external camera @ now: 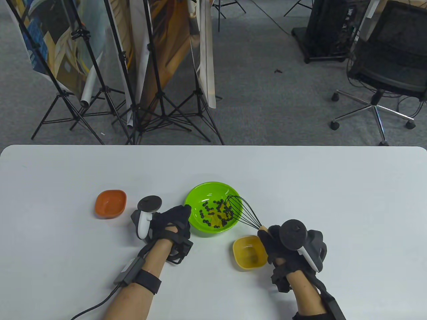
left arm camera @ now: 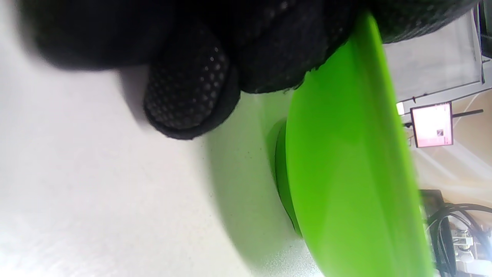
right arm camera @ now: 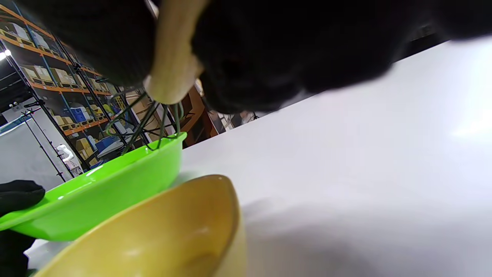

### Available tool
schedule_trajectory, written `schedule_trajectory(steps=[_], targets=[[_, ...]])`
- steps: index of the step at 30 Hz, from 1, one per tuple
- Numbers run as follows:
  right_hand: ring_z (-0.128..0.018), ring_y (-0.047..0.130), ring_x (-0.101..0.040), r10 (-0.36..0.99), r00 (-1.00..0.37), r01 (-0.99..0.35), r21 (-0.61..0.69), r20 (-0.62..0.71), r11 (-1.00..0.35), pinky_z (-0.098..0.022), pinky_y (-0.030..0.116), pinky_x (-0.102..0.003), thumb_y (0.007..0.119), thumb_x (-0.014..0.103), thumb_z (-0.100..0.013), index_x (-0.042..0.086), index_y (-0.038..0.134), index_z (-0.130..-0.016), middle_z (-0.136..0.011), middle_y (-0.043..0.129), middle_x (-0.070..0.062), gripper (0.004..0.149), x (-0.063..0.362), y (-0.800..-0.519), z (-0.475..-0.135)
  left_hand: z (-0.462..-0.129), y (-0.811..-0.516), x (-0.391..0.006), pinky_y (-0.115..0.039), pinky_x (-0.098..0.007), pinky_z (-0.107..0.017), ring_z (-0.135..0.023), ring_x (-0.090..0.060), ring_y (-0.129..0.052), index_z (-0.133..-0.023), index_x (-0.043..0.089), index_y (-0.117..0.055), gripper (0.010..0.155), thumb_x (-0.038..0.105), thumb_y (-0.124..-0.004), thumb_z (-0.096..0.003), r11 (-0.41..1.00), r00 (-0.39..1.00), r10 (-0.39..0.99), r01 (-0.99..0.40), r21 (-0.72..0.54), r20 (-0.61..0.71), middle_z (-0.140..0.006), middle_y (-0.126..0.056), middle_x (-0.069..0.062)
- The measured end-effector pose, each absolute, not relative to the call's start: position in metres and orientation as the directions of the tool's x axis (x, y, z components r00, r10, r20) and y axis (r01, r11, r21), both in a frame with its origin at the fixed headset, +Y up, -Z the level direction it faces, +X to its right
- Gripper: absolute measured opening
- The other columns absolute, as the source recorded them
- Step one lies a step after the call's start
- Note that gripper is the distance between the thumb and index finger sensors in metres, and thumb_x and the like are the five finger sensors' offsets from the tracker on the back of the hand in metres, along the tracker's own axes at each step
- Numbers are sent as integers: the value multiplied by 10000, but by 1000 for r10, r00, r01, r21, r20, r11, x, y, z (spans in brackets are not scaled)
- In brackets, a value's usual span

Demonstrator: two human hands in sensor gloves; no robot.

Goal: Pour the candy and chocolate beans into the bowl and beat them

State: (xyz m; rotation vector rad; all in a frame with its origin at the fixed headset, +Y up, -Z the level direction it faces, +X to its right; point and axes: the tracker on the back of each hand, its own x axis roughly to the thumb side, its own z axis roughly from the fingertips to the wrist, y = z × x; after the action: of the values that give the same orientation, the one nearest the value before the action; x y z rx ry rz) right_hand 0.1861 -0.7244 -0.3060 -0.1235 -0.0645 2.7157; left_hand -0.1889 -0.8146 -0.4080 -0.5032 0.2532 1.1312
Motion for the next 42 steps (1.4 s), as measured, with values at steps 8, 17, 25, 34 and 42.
schedule_trajectory(steps=[8, 17, 25, 34, 42], targets=[[-63, 955, -201, 479, -876, -465, -161, -58, -871, -34, 883, -417, 802, 533, -448, 49, 891, -788, -393, 999, -85, 599, 200, -717, -301, -408, -815, -190, -920, -302, -214, -349, -170, -1072, -661, 220, -837, 479, 614, -701, -425, 317, 403, 798, -913, -256, -449, -341, -979, 109], [-122, 982, -231, 448, -847, -392, -233, -286, -890, -58, 897, -423, 753, 431, -482, -11, 800, -877, -484, 984, -145, 594, 246, -733, -301, -408, -815, -190, -920, -303, -219, -354, -171, -1071, -666, 221, -835, 484, 618, -701, -423, 313, 400, 799, -914, -257, -449, -352, -978, 108], [-146, 1035, -293, 220, -905, -211, -64, -364, -975, -87, 920, -479, 781, 426, -476, -40, 842, -836, -474, 1015, -182, 593, 242, -756, -313, -408, -816, -191, -919, -302, -223, -360, -171, -1069, -676, 223, -829, 485, 618, -704, -423, 312, 399, 799, -915, -257, -450, -359, -978, 109], [-263, 1064, -341, -39, -950, -3, 133, -310, -991, -197, 909, -528, 817, 456, -471, -35, 878, -783, -523, 1021, -175, 585, 214, -769, -322, -407, -816, -191, -919, -305, -238, -379, -177, -1067, -695, 223, -821, 488, 614, -716, -423, 293, 384, 805, -920, -260, -452, -378, -979, 104], [-300, 1046, -364, 48, -948, -96, 137, -316, -986, -216, 894, -541, 779, 516, -478, -13, 846, -848, -573, 1001, -202, 649, 224, -765, -320, -406, -817, -194, -922, -316, -256, -404, -189, -1066, -725, 210, -809, 507, 611, -730, -425, 268, 353, 817, -933, -241, -455, -408, -983, 89]])
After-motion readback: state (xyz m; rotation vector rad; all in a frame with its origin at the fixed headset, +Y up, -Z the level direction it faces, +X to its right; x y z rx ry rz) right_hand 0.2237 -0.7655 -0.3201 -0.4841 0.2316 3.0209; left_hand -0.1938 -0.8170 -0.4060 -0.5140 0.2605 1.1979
